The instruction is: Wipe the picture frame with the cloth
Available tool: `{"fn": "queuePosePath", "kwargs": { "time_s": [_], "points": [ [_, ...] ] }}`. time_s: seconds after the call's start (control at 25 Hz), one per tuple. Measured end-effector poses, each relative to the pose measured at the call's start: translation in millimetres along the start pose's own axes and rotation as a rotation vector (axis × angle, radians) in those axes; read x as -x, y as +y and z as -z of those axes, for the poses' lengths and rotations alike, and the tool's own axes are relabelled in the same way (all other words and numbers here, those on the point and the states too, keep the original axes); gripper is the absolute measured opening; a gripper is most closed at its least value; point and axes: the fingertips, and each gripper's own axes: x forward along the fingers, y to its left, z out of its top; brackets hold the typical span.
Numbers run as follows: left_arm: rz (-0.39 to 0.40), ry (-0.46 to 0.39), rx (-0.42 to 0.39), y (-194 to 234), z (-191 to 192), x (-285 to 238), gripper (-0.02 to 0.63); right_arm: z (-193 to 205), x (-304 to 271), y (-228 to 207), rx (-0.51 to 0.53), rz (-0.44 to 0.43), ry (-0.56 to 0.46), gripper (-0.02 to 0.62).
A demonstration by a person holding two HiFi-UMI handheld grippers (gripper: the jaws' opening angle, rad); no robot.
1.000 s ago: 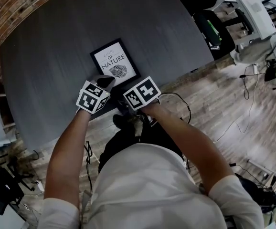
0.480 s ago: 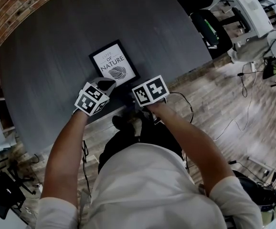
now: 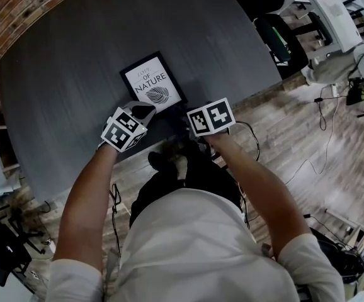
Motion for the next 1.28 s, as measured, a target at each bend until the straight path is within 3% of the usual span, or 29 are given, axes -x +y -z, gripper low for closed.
{"fn": "queuePosePath", "kwargs": {
  "time_s": [0.56,0.8,1.0,1.12,1.28],
  "points": [
    [0.03,0.024,-0.054,-6.9,5.2,-0.3,0.006,-17.5,36.6,-63.3,-0.066,0.185,-0.09,0.113],
    [0.102,0.042,-0.1,-23.6,14.0,3.4,0.006,-31.3,59.3,-81.5,-0.075,0.275,-0.151,0.11],
    [0.174,0.072,-0.095,-37.0,20.0,6.9,0.006,-41.8,74.9,-82.2,-0.053,0.282,-0.184,0.11],
    [0.102,0.029,-0.141,-35.5,12.8,12.6,0.008,-54.5,79.9,-79.1,-0.025,0.278,-0.208,0.11],
    [-0.059,-0.103,-0.065,-34.7,-4.9,28.6,0.008,-77.1,80.3,-71.2,0.023,0.25,-0.232,0.11]
  ]
}}
